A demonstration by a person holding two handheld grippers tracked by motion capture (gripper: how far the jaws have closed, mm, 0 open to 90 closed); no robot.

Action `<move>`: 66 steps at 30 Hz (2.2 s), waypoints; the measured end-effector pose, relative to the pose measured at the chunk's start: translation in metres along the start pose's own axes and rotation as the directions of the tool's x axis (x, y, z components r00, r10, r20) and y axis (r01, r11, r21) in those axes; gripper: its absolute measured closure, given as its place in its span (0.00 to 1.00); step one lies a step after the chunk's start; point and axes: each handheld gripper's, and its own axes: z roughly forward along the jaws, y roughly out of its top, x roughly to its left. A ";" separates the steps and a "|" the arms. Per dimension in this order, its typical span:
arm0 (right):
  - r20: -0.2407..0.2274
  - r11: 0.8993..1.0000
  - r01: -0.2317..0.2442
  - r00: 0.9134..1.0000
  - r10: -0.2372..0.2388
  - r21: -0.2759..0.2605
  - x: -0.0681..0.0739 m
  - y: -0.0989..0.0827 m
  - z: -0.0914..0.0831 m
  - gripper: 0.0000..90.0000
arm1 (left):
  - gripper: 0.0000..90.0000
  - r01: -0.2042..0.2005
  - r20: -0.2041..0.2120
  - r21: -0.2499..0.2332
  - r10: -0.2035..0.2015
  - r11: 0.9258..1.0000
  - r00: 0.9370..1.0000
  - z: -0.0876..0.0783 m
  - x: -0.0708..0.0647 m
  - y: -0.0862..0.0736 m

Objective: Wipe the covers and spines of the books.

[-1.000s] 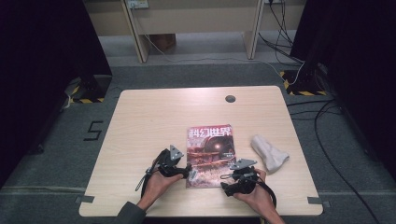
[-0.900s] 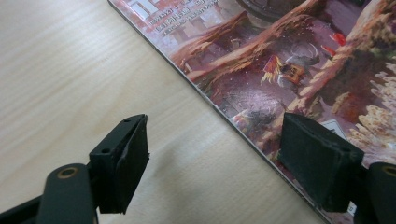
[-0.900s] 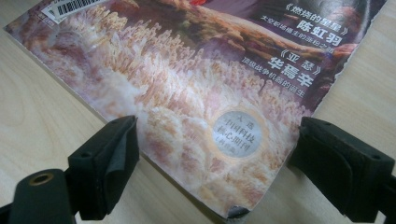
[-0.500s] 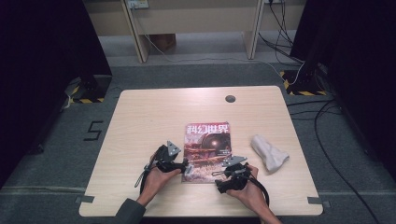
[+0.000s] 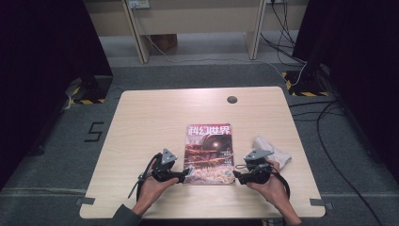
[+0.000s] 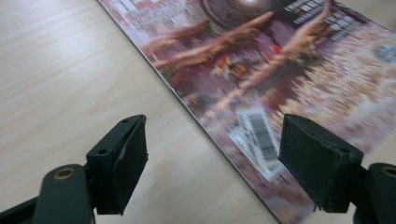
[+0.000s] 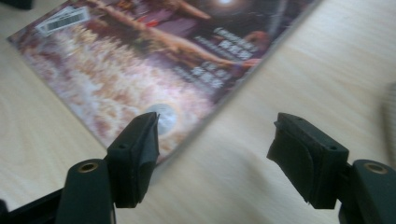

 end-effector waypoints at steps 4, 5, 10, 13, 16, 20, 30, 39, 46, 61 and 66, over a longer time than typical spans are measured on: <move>0.040 1.000 -0.002 0.999 0.003 -0.024 -0.012 0.001 -0.010 0.39 | 0.22 0.006 0.017 0.000 -0.006 1.000 1.000 -0.009 -0.003 -0.010; 0.045 1.000 -0.010 0.999 0.011 -0.023 -0.014 0.000 -0.012 0.40 | 0.22 0.012 0.019 0.001 -0.012 1.000 1.000 -0.012 -0.003 -0.012; 0.070 0.999 -0.019 0.997 0.021 -0.030 -0.025 -0.002 -0.014 0.42 | 0.21 0.017 0.033 -0.003 -0.017 1.000 0.999 -0.020 -0.002 -0.019; 0.093 0.999 -0.025 0.995 0.028 -0.031 -0.031 -0.004 -0.017 0.44 | 0.21 0.024 0.036 -0.009 -0.024 1.000 0.999 -0.025 -0.001 -0.023; 0.135 0.998 -0.029 0.990 0.035 -0.047 -0.040 -0.005 -0.025 0.47 | 0.21 0.028 0.038 -0.015 -0.028 0.999 0.999 -0.030 0.000 -0.028; 0.167 0.997 -0.045 0.984 0.055 -0.061 -0.054 -0.009 -0.031 0.48 | 0.20 0.025 0.040 -0.009 -0.025 1.000 0.999 -0.032 0.000 -0.032; 0.204 0.994 -0.111 0.973 0.112 -0.014 -0.077 -0.022 -0.030 0.51 | 0.20 0.002 0.040 -0.004 -0.002 1.000 0.999 -0.031 -0.002 -0.034; 0.149 0.987 -0.153 0.978 0.145 0.046 -0.087 -0.030 -0.018 0.64 | 0.20 0.006 0.043 0.000 -0.006 1.000 0.999 -0.027 -0.002 -0.033; 0.133 0.991 -0.110 0.986 0.099 0.072 -0.090 -0.020 -0.006 0.76 | 0.20 0.009 0.039 0.003 -0.010 1.000 0.999 -0.027 0.000 -0.033; 0.105 0.994 -0.087 0.991 0.080 0.064 -0.087 0.012 0.025 0.70 | 0.20 -0.001 0.046 0.013 0.001 1.000 0.999 -0.024 -0.001 -0.033; 0.100 0.995 -0.084 0.992 0.078 0.061 -0.086 0.015 0.028 0.67 | 0.20 -0.003 0.047 0.013 0.002 1.000 0.999 -0.024 -0.001 -0.033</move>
